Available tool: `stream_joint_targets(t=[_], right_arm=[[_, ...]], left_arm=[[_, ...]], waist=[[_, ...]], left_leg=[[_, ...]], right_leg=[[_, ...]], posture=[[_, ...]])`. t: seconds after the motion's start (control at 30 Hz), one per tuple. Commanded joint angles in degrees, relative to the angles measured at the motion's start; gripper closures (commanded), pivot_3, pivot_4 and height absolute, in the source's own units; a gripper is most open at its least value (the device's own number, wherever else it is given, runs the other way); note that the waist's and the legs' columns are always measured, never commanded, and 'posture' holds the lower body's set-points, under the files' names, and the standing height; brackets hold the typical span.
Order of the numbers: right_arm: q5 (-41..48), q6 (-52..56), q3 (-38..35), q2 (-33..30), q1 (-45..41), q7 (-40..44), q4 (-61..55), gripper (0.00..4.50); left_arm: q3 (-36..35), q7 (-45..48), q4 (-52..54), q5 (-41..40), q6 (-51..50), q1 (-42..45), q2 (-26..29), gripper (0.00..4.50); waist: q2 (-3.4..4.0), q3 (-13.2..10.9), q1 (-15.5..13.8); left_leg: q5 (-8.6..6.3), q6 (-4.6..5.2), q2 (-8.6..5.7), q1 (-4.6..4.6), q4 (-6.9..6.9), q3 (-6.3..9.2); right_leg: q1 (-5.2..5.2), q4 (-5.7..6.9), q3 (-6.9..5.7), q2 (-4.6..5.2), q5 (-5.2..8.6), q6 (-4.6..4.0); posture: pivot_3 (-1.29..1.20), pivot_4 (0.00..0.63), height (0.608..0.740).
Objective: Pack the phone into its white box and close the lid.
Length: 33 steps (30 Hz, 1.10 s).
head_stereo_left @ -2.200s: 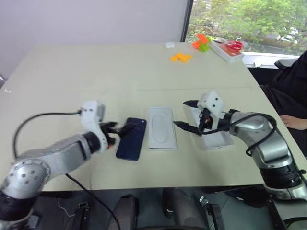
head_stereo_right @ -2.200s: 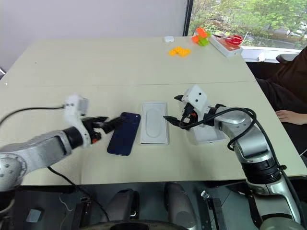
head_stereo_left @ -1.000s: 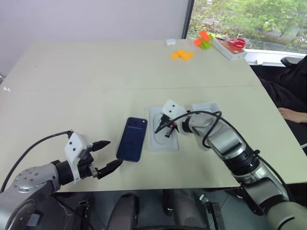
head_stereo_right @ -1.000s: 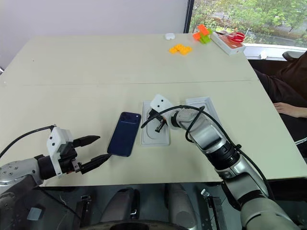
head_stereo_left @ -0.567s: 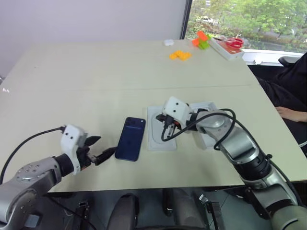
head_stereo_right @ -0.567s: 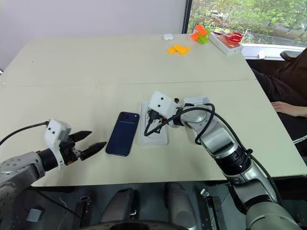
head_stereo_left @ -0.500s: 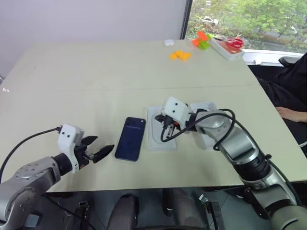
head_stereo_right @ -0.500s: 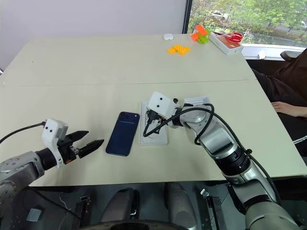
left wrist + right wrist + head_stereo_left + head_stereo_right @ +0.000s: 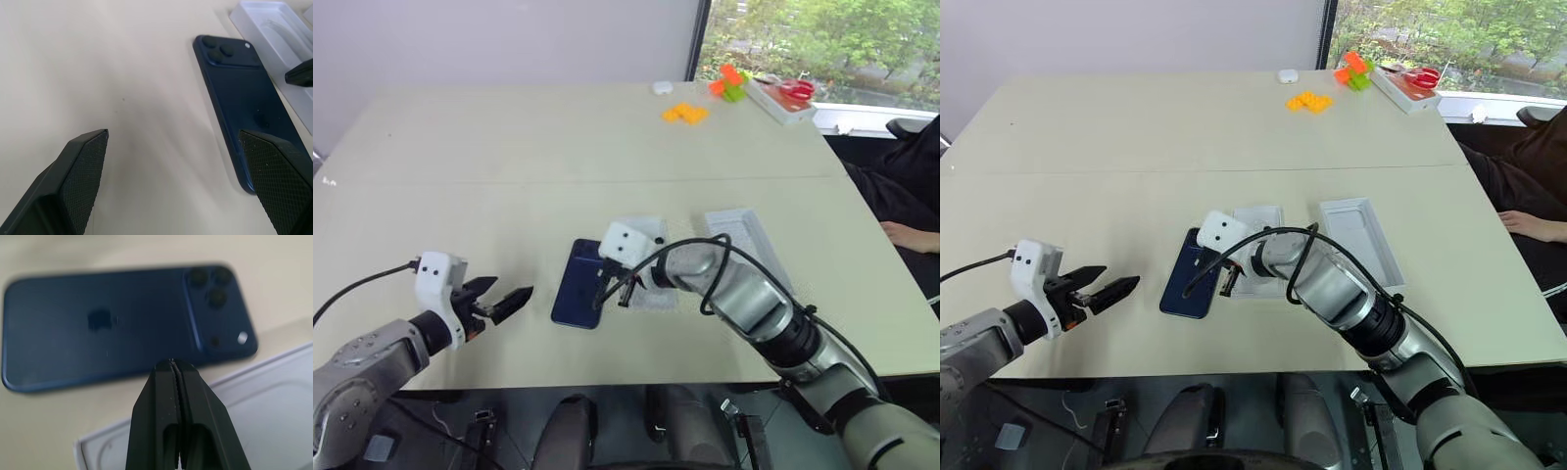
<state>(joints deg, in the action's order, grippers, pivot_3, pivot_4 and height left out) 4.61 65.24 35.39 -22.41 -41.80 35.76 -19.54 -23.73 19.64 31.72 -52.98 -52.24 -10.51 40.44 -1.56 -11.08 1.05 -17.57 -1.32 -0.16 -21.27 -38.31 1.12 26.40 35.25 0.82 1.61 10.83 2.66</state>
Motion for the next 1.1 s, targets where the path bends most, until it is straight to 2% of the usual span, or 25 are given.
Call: stream_joint_targets(t=[0.03,0.2,0.47,0.63,0.83,0.93,1.03,1.1], right_arm=[[-1.01,0.29,0.97,-1.91,-1.74,0.02,-2.39,4.44],[-1.85,-0.64,3.15,-4.8,-2.71,0.72,-2.81,4.44],[-5.23,-4.72,8.63,-4.28,-5.05,1.49,1.11,4.44],[-7.46,-7.11,11.42,-3.34,-7.21,3.11,3.84,4.44],[-9.86,-10.11,13.55,-2.85,-7.71,5.4,5.82,4.44],[-10.3,-11.28,13.22,-1.91,-7.76,6.48,6.79,4.44],[-10.28,-12.05,12.47,-0.89,-7.4,7.47,7.28,4.44],[-9.78,-12.36,11.69,-0.02,-7.02,8.04,7.38,4.44]], left_arm=[[-0.61,0.01,2.05,-0.38,0.01,0.09,-0.19,0.0],[0.11,-0.3,1.76,-1.52,-1.7,0.76,-0.44,0.0],[2.9,-6.28,0.21,-3.59,-8.33,5.84,-2.92,0.0],[0.98,-14.16,-3.55,-11.99,-16.57,11.52,-6.89,0.0],[3.55,-17.66,-7.86,-21.03,-27.46,15.58,-5.42,0.0],[4.66,-18.96,-9.52,-25.33,-29.42,16.8,-5.8,0.0],[6.2,-21.14,-10.69,-28.71,-30.0,17.41,-6.11,0.0],[7.49,-22.61,-11.1,-30.56,-29.56,17.68,-6.44,0.0]], waist=[[0.0,0.0,0.0],[-0.01,0.01,0.02],[-0.07,0.06,0.07],[-0.08,0.07,-0.02],[-0.07,0.11,0.04],[-0.06,0.11,0.05],[-0.06,0.11,0.08],[-0.06,0.11,0.07]], left_leg=[[0.0,0.0,0.0,0.01,0.0,0.0],[0.03,-0.03,0.0,0.04,-0.01,0.03],[0.03,-0.04,-0.01,0.06,-0.04,0.04],[0.05,-0.07,-0.01,0.07,-0.07,0.1],[0.05,-0.07,-0.03,0.17,-0.08,0.12],[0.05,-0.07,-0.03,0.41,-0.08,0.11],[0.04,-0.07,-0.03,1.02,0.05,0.14],[0.04,-0.07,-0.02,1.03,0.05,0.15]], right_leg=[[0.0,0.01,0.0,-0.01,0.0,0.0],[-0.04,0.02,-0.02,-0.04,-0.01,-0.05],[-0.06,0.06,-0.02,-0.06,-0.05,0.0],[-0.08,0.12,-0.05,-0.03,-0.08,0.0],[-0.16,0.18,-0.05,-0.04,-0.09,0.0],[-0.41,0.17,-0.05,-0.04,-0.08,-0.02],[-1.02,-0.03,-0.07,-0.05,0.06,-0.2],[-1.04,-0.03,-0.08,-0.05,0.07,-0.2]], posture=[[0.0,0.15,0.74],[0.0,0.15,0.74],[0.0,0.15,0.74],[0.0,0.15,0.74],[0.0,0.15,0.74],[0.0,0.15,0.74],[0.0,0.15,0.74],[0.0,0.15,0.74]])
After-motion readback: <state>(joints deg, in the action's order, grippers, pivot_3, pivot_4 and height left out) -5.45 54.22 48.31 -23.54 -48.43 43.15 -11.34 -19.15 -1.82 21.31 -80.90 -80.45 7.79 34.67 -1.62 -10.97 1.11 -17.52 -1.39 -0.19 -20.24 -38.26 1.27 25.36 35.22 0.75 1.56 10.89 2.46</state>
